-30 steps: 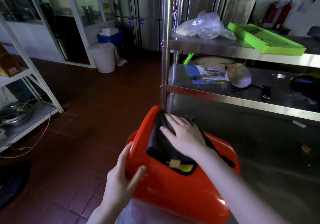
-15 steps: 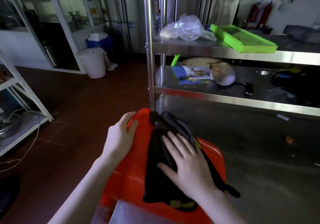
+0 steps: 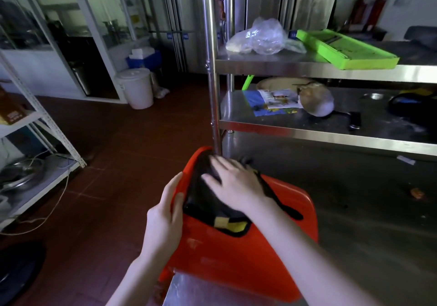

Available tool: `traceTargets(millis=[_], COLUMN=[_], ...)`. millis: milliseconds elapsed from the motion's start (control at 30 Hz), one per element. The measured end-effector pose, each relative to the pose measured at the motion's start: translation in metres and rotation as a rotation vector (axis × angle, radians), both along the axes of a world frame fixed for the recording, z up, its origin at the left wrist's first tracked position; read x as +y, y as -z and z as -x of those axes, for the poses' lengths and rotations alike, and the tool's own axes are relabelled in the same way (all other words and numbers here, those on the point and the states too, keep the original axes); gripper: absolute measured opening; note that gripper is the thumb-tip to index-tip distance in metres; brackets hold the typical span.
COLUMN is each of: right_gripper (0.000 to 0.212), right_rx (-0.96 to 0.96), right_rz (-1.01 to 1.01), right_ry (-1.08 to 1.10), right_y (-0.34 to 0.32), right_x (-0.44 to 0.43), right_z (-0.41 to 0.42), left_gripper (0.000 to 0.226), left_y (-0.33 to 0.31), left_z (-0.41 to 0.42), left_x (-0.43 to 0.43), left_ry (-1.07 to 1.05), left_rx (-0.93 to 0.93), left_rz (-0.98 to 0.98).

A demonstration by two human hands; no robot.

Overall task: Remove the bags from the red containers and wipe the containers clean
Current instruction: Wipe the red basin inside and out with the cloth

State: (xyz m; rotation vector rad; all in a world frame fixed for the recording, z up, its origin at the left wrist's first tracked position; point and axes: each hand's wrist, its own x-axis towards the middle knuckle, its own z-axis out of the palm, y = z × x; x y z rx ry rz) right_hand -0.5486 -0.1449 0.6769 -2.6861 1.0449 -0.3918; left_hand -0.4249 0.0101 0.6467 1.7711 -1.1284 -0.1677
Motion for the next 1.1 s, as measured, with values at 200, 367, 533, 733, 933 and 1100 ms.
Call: traceTargets(millis=[200, 367, 533, 733, 933, 1100], right_gripper=[0.069, 0.074, 0.056, 0.071, 0.07, 0.068], right_rx=[0.017, 0.048, 0.086, 0.032, 0.027, 0.004], right_rz=[0.162, 0.036, -0.378, -0.002, 0.142, 0.147], right_ry=[-0.062, 0.077, 0.262, 0.034, -0.047, -0.04], right_y=[0.013, 0.031, 0.027, 0.007, 0.013, 0.02], right_x=[0.039, 0.015, -0.035, 0.017, 0.064, 0.082], right_z=[0.037, 0.117, 0.122, 0.032, 0.038, 0.058], left_gripper=[0.041, 0.038, 0.044, 0.044, 0.056, 0.053], left_y=[0.01, 0.023, 0.033, 0.016, -0.035, -0.058], left_z=[0.005, 0.008, 0.007, 0.002, -0.017, -0.009], left_x=[0.012, 0.032, 0.047, 0.028, -0.036, -0.092], left_ry=[-0.048, -0.093, -0.085, -0.015, 0.056, -0.033], left_rx=[-0.014, -0.014, -0.009, 0.03, 0.042, -0.081], left_rz=[0.052, 0.09, 0.088, 0.04, -0.226, -0.509])
